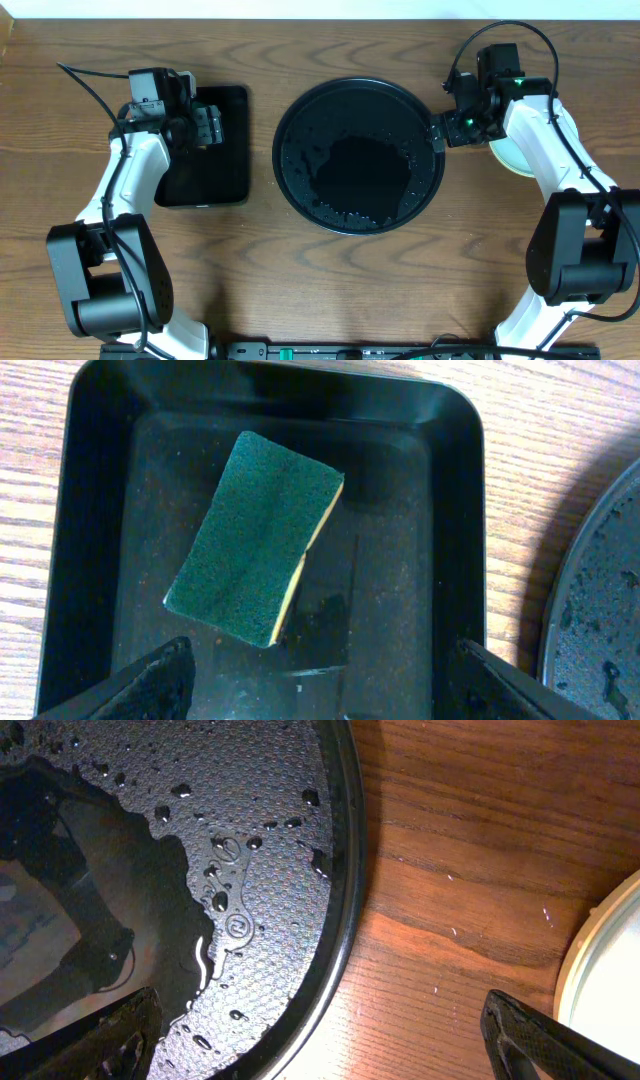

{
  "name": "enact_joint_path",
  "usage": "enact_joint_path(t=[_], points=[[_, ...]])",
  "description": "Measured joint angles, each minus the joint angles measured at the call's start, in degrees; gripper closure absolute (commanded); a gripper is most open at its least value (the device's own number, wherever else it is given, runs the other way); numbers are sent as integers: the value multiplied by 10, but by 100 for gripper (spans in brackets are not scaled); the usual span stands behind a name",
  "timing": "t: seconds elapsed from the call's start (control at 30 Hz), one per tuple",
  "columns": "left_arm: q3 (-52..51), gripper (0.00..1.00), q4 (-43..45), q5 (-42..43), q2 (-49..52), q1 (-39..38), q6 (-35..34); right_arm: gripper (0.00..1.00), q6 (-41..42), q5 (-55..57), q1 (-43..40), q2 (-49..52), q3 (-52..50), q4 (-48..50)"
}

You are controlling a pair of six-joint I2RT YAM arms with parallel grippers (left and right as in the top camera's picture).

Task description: Clean dirty plates on tray and stack at the side

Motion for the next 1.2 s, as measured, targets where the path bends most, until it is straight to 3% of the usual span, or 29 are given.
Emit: enact_joint_path(t=[0.3,0.63,0.83,0.87,0.9,1.0,1.2], points=[[0,19,0,0,0,0,0,1,0,7,9,-48,-3,-2],[0,19,0,0,0,0,0,1,-2,9,47,-576,5,2],[0,19,-1,0,0,0,0,1,-35,12,47,-779,-11,0],[0,19,1,0,0,0,0,1,-59,12,47,-853,-89,64],[0,19,0,0,0,0,0,1,-66,12,45,-873,-118,64],[-1,19,1,-1,0,0,0,1,-72,9,37,-950,-286,254],[-1,19,0,-1,0,0,0,1,-40,3,22,-1054,-563,522]])
